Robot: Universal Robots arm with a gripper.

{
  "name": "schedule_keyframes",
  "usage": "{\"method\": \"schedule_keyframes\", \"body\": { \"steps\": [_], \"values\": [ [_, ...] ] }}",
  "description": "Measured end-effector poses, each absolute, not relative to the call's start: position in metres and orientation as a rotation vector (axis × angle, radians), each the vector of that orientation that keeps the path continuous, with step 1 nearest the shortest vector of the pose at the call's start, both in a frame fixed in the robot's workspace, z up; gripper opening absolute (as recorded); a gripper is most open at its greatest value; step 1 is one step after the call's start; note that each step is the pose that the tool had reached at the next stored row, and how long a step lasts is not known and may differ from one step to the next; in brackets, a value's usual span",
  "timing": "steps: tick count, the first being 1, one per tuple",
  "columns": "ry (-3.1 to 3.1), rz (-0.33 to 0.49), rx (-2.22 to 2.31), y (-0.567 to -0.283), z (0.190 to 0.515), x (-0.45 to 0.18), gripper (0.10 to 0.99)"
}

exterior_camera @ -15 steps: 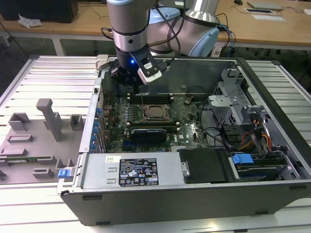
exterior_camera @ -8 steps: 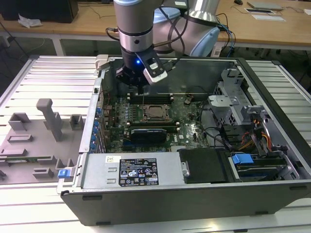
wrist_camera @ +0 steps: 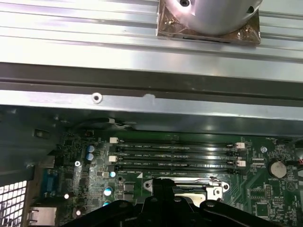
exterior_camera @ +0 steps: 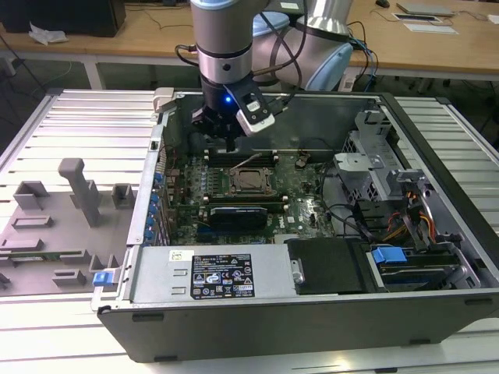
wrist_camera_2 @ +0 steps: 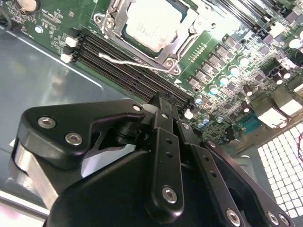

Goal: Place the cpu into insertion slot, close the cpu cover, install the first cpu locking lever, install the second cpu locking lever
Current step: 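Install the first cpu locking lever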

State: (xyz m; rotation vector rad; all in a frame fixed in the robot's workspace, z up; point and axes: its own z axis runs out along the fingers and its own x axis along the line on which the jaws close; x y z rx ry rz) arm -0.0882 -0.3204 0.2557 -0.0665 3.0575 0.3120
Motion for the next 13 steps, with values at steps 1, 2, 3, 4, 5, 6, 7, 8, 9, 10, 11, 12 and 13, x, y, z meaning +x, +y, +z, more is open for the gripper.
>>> {"method": "schedule_keyframes", "body": {
  "steps": [1,2,3,4,5,6,7,8,9,10,11,12,13],
  "values": [
    [3.057,0.312,-0.067,-0.320,0.256,-0.087,0.106],
    [3.057,0.312,-0.067,-0.320,0.256,-0.086,0.106],
    [3.057,0.312,-0.067,-0.320,0.256,-0.084,0.106],
    [3.057,0.312,-0.067,-0.320,0.256,-0.083,0.106],
    [3.057,0.312,-0.067,-0.320,0.256,-0.081,0.106],
    [3.057,0.312,-0.066,-0.320,0.256,-0.078,0.106],
    [3.057,0.312,-0.066,-0.320,0.256,-0.077,0.106],
    [3.057,0.312,-0.066,-0.321,0.256,-0.075,0.106],
    [3.057,0.312,-0.067,-0.321,0.256,-0.072,0.106],
    [3.058,0.312,-0.067,-0.321,0.256,-0.070,0.106],
    [3.058,0.312,-0.066,-0.321,0.256,-0.067,0.106],
    [3.058,0.312,-0.066,-0.321,0.256,-0.063,0.106],
    [3.058,0.312,-0.067,-0.321,0.256,-0.061,0.106]
  ]
}}
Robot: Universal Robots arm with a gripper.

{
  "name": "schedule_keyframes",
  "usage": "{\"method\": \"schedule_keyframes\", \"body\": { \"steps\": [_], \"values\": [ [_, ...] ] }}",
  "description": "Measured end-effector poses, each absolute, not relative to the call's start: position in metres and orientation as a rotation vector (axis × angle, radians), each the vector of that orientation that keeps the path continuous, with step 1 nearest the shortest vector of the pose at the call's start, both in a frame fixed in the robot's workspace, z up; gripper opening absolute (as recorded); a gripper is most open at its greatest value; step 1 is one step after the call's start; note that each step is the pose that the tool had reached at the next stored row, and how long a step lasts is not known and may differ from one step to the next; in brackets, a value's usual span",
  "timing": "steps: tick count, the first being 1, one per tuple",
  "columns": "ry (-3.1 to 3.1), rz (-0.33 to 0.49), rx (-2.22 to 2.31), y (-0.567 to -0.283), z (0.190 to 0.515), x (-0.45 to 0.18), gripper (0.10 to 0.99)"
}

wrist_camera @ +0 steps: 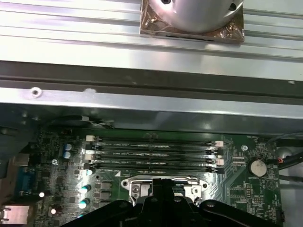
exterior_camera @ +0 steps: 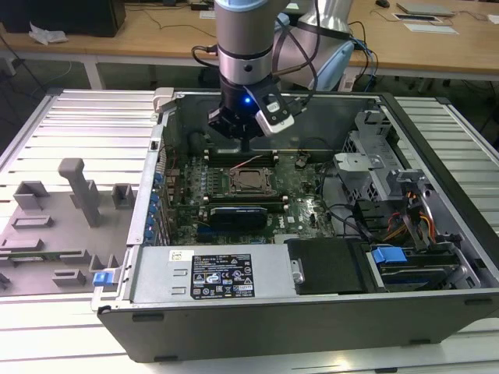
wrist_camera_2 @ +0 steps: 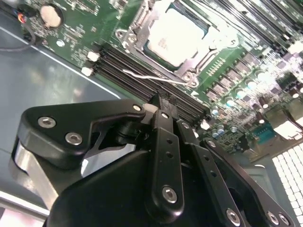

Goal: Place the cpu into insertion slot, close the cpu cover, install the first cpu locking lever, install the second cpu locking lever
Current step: 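Install the first cpu locking lever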

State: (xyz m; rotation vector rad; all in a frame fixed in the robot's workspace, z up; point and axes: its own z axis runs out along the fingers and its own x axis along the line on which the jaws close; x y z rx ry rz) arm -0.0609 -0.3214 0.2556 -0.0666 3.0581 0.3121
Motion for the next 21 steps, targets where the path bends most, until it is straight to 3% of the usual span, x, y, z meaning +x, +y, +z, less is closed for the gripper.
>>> {"method": "schedule_keyframes", "body": {
  "steps": [21],
  "values": [
    [2.981,0.287,-0.078,-0.3214,0.2460,-0.0590,0.106]
  ]
}}
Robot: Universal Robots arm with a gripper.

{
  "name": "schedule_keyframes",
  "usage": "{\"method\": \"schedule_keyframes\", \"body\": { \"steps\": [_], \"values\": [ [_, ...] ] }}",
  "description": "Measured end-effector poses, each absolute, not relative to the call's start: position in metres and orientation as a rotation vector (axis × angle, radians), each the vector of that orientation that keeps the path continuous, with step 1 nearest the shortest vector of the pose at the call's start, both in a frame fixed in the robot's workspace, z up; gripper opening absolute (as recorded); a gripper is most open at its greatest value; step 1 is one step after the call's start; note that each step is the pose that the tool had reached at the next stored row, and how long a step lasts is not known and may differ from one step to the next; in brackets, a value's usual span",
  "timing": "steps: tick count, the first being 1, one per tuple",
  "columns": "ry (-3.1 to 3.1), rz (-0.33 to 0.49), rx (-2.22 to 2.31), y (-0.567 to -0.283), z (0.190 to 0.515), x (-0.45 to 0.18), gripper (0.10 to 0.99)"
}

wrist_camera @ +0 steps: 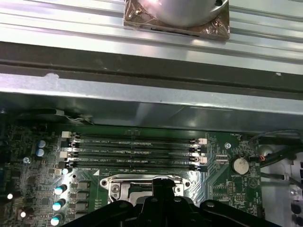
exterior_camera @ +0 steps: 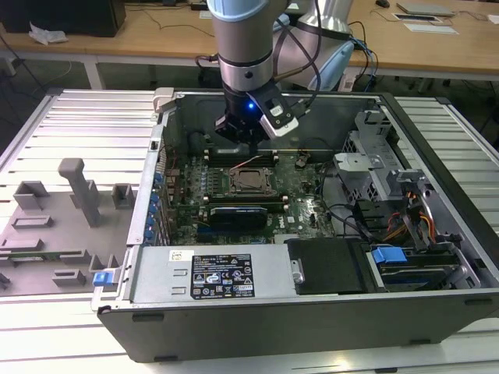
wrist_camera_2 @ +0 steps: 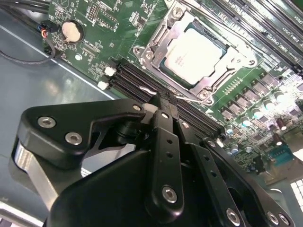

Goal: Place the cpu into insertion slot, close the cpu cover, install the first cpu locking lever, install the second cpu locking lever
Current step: 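Install the first cpu locking lever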

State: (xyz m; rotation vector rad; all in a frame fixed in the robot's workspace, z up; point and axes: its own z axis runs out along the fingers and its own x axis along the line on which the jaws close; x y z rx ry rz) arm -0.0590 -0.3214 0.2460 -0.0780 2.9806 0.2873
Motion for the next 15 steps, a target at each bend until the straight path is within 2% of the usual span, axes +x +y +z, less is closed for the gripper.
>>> {"method": "schedule_keyframes", "body": {
  "steps": [15],
  "values": [
    [2.980,0.287,-0.078,-0.321,0.237,-0.046,0.106]
  ]
}}
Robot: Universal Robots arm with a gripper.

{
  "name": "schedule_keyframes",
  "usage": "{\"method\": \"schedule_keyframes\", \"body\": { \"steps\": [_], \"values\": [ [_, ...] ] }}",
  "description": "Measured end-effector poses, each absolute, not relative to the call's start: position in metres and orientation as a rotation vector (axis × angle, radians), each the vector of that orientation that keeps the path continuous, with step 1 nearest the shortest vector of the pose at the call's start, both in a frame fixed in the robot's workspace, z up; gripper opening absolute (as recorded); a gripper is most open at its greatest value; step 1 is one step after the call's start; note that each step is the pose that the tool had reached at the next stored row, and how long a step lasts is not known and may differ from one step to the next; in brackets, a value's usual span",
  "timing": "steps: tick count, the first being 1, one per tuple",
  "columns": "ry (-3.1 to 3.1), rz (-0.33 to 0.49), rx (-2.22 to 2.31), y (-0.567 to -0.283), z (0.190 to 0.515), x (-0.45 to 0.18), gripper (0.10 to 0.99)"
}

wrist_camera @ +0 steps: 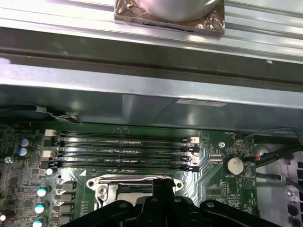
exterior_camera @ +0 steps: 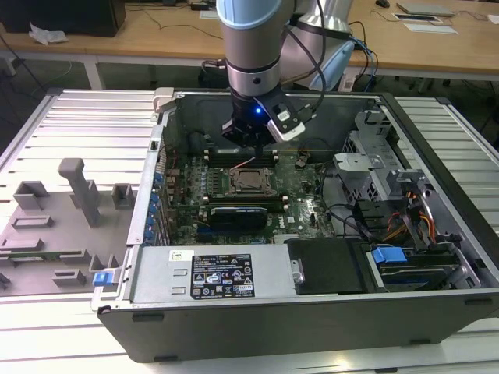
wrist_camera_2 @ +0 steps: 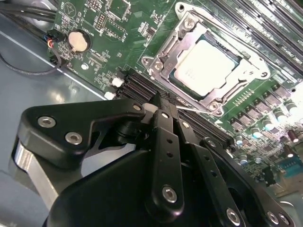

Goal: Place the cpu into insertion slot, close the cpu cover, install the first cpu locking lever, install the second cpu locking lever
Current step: 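Install the first cpu locking lever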

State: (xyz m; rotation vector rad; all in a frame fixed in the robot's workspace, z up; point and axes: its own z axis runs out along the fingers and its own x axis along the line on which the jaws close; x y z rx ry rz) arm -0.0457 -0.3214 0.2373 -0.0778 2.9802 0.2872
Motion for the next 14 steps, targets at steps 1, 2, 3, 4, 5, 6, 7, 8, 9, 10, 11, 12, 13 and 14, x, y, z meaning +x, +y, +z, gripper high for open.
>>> {"method": "schedule_keyframes", "body": {
  "steps": [1,2,3,4,5,6,7,8,9,10,11,12,13,14],
  "values": [
    [2.980,0.287,-0.078,-0.321,0.237,-0.044,0.106],
    [2.980,0.287,-0.078,-0.321,0.236,-0.043,0.106],
    [2.980,0.287,-0.078,-0.321,0.236,-0.042,0.106],
    [2.980,0.287,-0.078,-0.321,0.235,-0.041,0.106],
    [2.980,0.287,-0.078,-0.321,0.235,-0.040,0.106],
    [2.980,0.287,-0.078,-0.321,0.235,-0.039,0.106],
    [2.980,0.287,-0.078,-0.321,0.234,-0.038,0.106],
    [2.980,0.287,-0.078,-0.321,0.234,-0.037,0.106],
    [2.980,0.287,-0.078,-0.321,0.233,-0.036,0.106],
    [2.980,0.287,-0.078,-0.321,0.233,-0.035,0.106],
    [2.980,0.287,-0.078,-0.321,0.233,-0.034,0.106],
    [2.980,0.287,-0.078,-0.321,0.232,-0.034,0.106],
    [2.980,0.287,-0.078,-0.321,0.232,-0.033,0.106],
    [2.980,0.287,-0.078,-0.321,0.230,-0.033,0.106]
  ]
}}
